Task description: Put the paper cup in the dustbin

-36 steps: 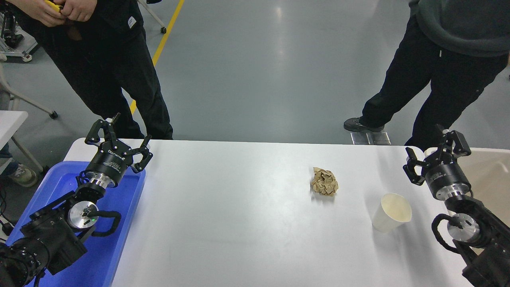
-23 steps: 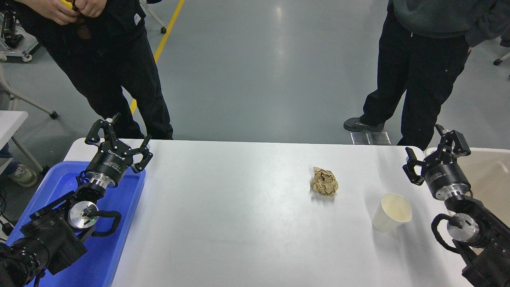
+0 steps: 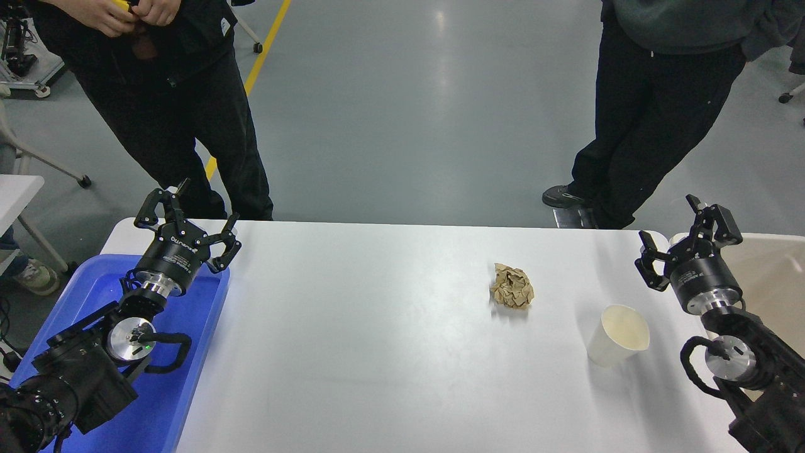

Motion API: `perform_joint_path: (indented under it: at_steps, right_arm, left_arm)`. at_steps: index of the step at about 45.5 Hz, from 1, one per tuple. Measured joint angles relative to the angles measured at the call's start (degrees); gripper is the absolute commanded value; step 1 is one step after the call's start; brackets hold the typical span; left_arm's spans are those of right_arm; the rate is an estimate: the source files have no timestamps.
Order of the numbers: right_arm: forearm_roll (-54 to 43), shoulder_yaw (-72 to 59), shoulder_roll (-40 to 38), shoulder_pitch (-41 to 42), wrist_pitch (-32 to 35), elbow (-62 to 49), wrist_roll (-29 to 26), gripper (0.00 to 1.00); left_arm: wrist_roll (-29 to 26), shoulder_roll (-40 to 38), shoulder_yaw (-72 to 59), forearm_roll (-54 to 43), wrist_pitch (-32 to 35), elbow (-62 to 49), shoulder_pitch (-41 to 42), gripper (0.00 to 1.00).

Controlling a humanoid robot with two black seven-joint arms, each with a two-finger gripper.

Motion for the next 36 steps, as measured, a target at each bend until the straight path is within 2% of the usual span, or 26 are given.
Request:
perform_joint_path:
  at_steps: [36]
  right_arm:
    - [0.0, -1.04, -1.69, 0.04, 0.22, -0.19, -0.05, 0.99]
  left_arm:
    - [0.0, 0.01, 0.0, 0.01, 0.0, 0.01, 0.0, 1.0]
